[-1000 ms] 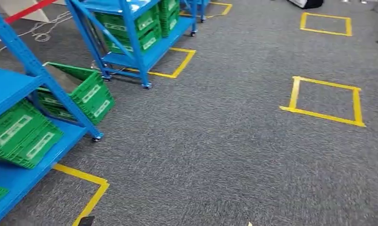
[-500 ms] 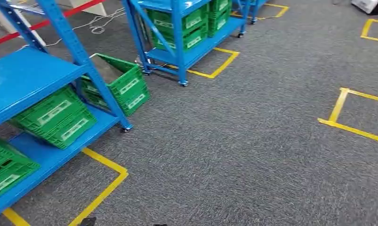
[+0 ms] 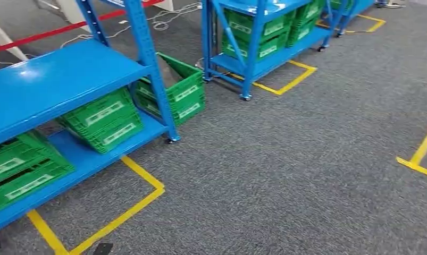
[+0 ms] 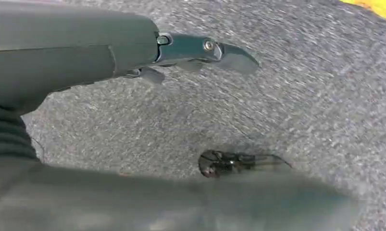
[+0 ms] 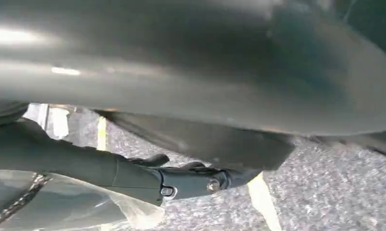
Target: Take the parts from the cabinet and place them on the table.
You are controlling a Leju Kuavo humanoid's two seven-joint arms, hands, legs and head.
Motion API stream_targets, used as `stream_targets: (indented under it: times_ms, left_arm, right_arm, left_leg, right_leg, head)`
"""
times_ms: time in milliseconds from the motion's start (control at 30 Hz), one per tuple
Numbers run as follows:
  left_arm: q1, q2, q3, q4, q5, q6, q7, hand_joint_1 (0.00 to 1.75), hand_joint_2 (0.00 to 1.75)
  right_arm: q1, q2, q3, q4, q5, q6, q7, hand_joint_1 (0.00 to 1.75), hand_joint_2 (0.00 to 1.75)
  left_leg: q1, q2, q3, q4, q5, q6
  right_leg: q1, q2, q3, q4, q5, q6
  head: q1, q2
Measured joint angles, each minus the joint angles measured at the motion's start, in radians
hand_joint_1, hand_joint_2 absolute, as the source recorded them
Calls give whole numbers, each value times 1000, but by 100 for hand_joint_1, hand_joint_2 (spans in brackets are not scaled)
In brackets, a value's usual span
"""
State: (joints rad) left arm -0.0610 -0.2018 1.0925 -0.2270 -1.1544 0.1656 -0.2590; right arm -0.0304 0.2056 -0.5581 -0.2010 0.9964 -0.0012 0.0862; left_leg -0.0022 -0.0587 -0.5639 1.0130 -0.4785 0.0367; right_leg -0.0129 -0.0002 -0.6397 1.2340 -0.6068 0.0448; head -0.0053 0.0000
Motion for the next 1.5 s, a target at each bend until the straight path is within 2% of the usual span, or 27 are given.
stream_targets:
  times_ms: [33, 67, 100, 233, 300, 333, 400, 433, 500, 567, 600, 633, 733, 767, 833, 867, 933, 967, 1033, 1067, 1100, 1133, 1267, 1333, 1367, 1433, 1500]
  left_arm:
    - [7, -1, -6, -5, -15, 8, 0, 0, 175]
    - [12, -2, -11, -10, -25, 14, 0, 0, 175]
    - [14, -1, -13, -14, -31, 16, 1, 0, 175]
    - [47, 16, -17, -27, -42, 2, 2, 0, 175]
    - [55, 23, -22, -30, -70, -3, -11, 0, 175]
    - [53, 20, -35, -33, -97, -5, -18, 0, 175]
    - [48, 14, -56, -42, -132, -6, -18, 0, 175]
    - [49, 10, -61, -45, -143, -10, -18, 0, 175]
    - [58, 2, -75, -51, -166, -16, -14, 0, 175]
    - [61, -3, -84, -53, -170, -16, -14, 0, 175]
    - [60, -6, -88, -55, -172, -16, -14, 0, 175]
    - [56, -8, -92, -57, -172, -16, -14, 0, 175]
    - [62, -12, -101, -61, -187, -15, -16, 0, 175]
    - [64, -13, -105, -61, -196, -14, -20, 0, 175]
    - [57, -41, -116, -74, -227, 20, 20, 0, 175]
    - [41, -70, -125, -77, -235, 48, 57, 0, 0]
    - [23, -97, -148, -77, -261, 82, 136, 0, 0]
    - [20, -101, -161, -77, -263, 82, 182, 0, 0]
    - [17, -103, -163, -78, -252, 82, 240, 0, 0]
    - [17, -103, -162, -79, -248, 79, 252, 0, 175]
    - [15, -103, -162, -79, -245, 74, 254, 0, 175]
    - [10, -101, -161, -79, -239, 74, 254, 0, 175]
    - [7, -97, -158, -79, -222, 77, 252, 0, 175]
    - [4, -98, -148, -79, -214, 79, 250, 0, 175]
    - [2, -99, -143, -80, -210, 79, 247, 0, 175]
    - [1, -99, -132, -82, -210, 79, 240, 0, 175]
    - [0, -99, -127, -84, -216, 78, 236, 0, 175]
  right_arm:
    - [0, 1, -9, 0, -9, -6, -2, 0, 0]
    - [1, 3, -19, 0, -14, -9, -4, 0, 0]
    - [2, 8, -25, 2, -17, -10, -5, 0, 0]
    - [0, 14, -47, 2, -21, -12, -6, 0, 0]
    - [0, 19, -52, 2, -19, -10, -5, 0, 0]
    - [1, 20, -55, 2, -14, -6, -4, 0, 0]
    - [4, 20, -61, 2, -7, -3, -3, 0, 0]
    - [3, 20, -63, 2, -6, -4, -3, 0, 0]
    - [1, 20, -64, 2, -3, -4, -5, 0, 0]
    - [0, 21, -66, 2, -3, -4, -5, 0, 0]
    - [0, 21, -67, 2, -2, -4, -5, 0, 0]
    - [0, 21, -69, 2, -2, -5, -5, 0, 0]
    - [-5, 22, -71, 2, -2, -6, -8, 0, 0]
    - [-5, 23, -72, 2, -2, -7, -8, 0, 0]
    - [-4, 24, -72, 2, -2, -5, -5, 0, 0]
    - [-4, 24, -74, 2, -2, -2, -1, 0, 0]
    - [-4, 24, -80, 2, 8, 2, 1, 0, 0]
    - [-4, 24, -81, 2, 16, 6, 2, 0, 0]
    - [-6, 23, -82, 2, 33, 16, 13, 0, 0]
    - [-6, 23, -82, 2, 37, 18, 16, 0, 0]
    - [-6, 23, -83, 2, 42, 23, 16, 0, 0]
    - [-6, 23, -82, 2, 47, 29, 16, 0, 0]
    - [-11, 23, -83, 1, 78, 6, -5, 0, 0]
    - [-9, 23, -74, 0, 105, -81, -70, 0, 0]
    - [-7, 23, -73, 0, 107, -110, -94, 0, 0]
    - [-4, 18, -72, 0, 116, -119, -102, 0, 0]
    - [-4, 11, -72, 0, 119, -119, -96, 0, 0]
  left_leg:
    - [2, -16, 3, 2, -3, -5]
    - [3, -28, 1, 6, -7, -11]
    - [-2, -36, -3, 13, -10, -17]
    - [8, -77, -14, 8, -1, -43]
    - [4, 6, -31, 54, -37, -50]
    - [5, 30, -64, 122, -76, -55]
    - [7, 46, -138, 278, -141, -60]
    - [8, 48, -155, 318, -147, -60]
    - [9, 53, -123, 260, -95, -59]
    - [7, 80, -34, 87, -9, -51]
    - [1, 133, -3, 26, -5, -45]
    - [-9, 139, 2, 10, -13, -40]
    - [-11, 107, -7, 12, -12, -26]
    - [1, 94, 4, -4, -4, -16]
    - [2, 75, 3, -6, 0, -5]
    - [2, 58, 0, -6, 0, -2]
    - [2, 28, 0, -5, 1, -1]
    - [2, 15, 2, -5, 1, -1]
    - [3, -12, 8, -3, -2, -5]
    - [4, -22, 10, -2, -4, -8]
    - [7, -36, 10, 3, -7, -13]
    - [1, -46, 5, 8, -9, -20]
    - [9, -81, -8, 4, -1, -41]
    - [3, 2, -25, 50, -34, -52]
    - [3, 29, -56, 117, -73, -56]
    - [5, 46, -131, 279, -141, -59]
    - [5, 50, -139, 304, -124, -57]
  right_leg:
    - [-3, 12, 39, -99, 60, 1]
    - [-9, 52, 72, -184, 97, 3]
    - [-11, 89, 82, -202, 77, 3]
    - [-4, 57, 99, -215, 80, -31]
    - [-7, 31, 105, -226, 84, -44]
    - [-5, 14, 106, -226, 83, -48]
    - [-2, -24, 107, -226, 77, -54]
    - [-1, -39, 109, -225, 75, -54]
    - [0, -63, 115, -225, 71, -53]
    - [1, -84, 127, -226, 64, -50]
    - [3, -93, 131, -227, 60, -46]
    - [11, -104, 133, -223, 54, -36]
    - [10, -137, 144, -234, 53, -23]
    - [9, -132, 141, -231, 45, -15]
    - [1, -35, 105, -152, -6, -9]
    - [-1, -14, 61, -61, -45, -6]
    - [3, -3, -16, 76, -89, -3]
    - [2, -2, -30, 89, -78, -3]
    - [2, 2, 9, -20, 13, -5]
    - [0, 12, 42, -100, 59, -5]
    - [-6, 58, 81, -196, 95, -5]
    - [-7, 88, 92, -212, 76, -5]
    - [-2, 56, 103, -217, 81, -31]
    - [-7, 29, 106, -223, 82, -45]
    - [-5, 13, 107, -223, 80, -49]
    - [-2, -22, 109, -222, 75, -55]
    - [0, -53, 114, -222, 70, -56]
  head:
    - [-1, 0]
    - [0, 0]
    - [1, 0]
    - [0, 0]
    - [-10, 0]
    - [-12, 0]
    - [-11, 0]
    - [-11, 0]
    - [-12, 0]
    - [-12, 0]
    - [-11, 0]
    - [-13, 0]
    - [-11, 0]
    - [-12, 0]
    - [-5, 0]
    - [-4, 0]
    - [3, 0]
    - [4, 0]
    - [3, 0]
    - [4, 0]
    - [4, 0]
    - [6, 0]
    - [5, 0]
    - [-4, 0]
    - [-7, 0]
    - [-6, 0]
    - [-6, 0]
